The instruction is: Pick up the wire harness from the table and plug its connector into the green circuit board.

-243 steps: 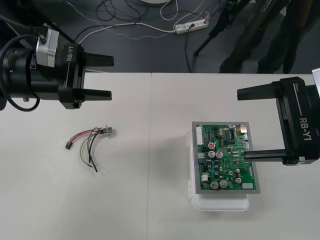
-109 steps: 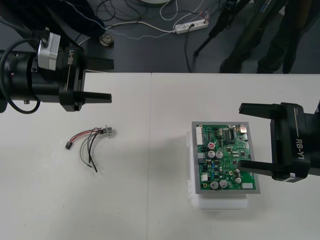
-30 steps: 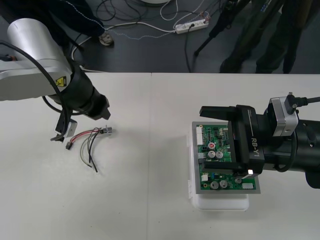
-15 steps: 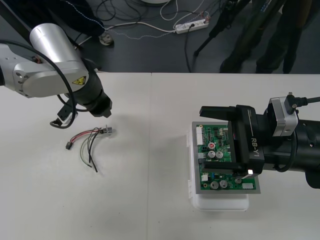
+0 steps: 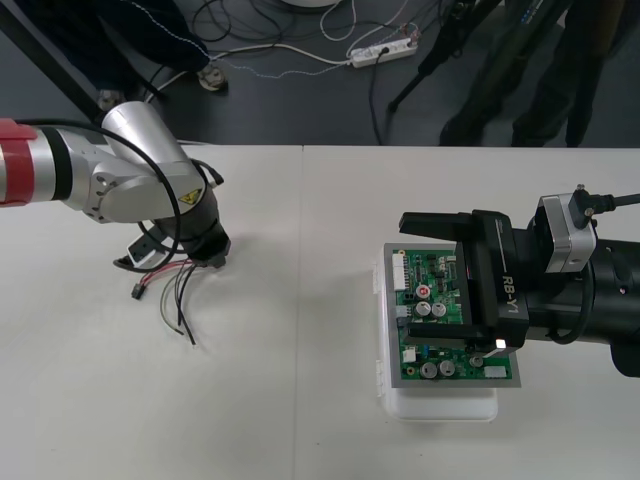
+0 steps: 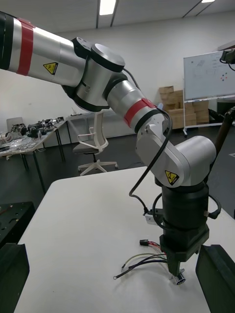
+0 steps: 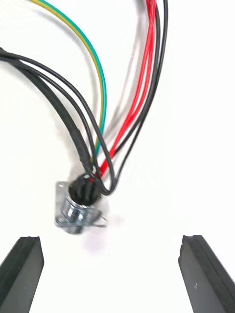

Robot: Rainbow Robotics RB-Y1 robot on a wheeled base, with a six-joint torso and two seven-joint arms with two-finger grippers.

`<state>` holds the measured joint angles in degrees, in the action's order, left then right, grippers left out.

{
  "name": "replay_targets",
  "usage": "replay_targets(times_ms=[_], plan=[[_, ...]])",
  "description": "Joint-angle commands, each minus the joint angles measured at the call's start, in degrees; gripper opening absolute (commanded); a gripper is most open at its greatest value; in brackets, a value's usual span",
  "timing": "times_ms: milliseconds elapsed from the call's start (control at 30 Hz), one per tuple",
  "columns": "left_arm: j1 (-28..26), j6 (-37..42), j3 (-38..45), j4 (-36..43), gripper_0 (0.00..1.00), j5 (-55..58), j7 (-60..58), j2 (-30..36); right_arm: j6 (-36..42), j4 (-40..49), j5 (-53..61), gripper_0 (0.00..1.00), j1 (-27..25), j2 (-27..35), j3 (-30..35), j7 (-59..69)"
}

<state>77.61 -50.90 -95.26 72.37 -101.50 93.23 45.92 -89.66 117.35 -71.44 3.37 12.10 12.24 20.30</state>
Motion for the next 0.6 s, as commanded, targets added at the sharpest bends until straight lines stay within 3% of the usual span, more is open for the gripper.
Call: replay_targets(times_ms=[33,600], plan=[[2.98,3.26,-2.47,-1.01,0.81,0.87,3.45,-2.68,-0.34,0.51,-0.01,1.00,0.67,0.20,0.24,-1.40],[2.98,6.95,-6.87,-2.32,0.81,-0.01,3.19,-4.53,-0.34,0.51,0.07,1.00,0.67,0.46,0.77,-3.34]])
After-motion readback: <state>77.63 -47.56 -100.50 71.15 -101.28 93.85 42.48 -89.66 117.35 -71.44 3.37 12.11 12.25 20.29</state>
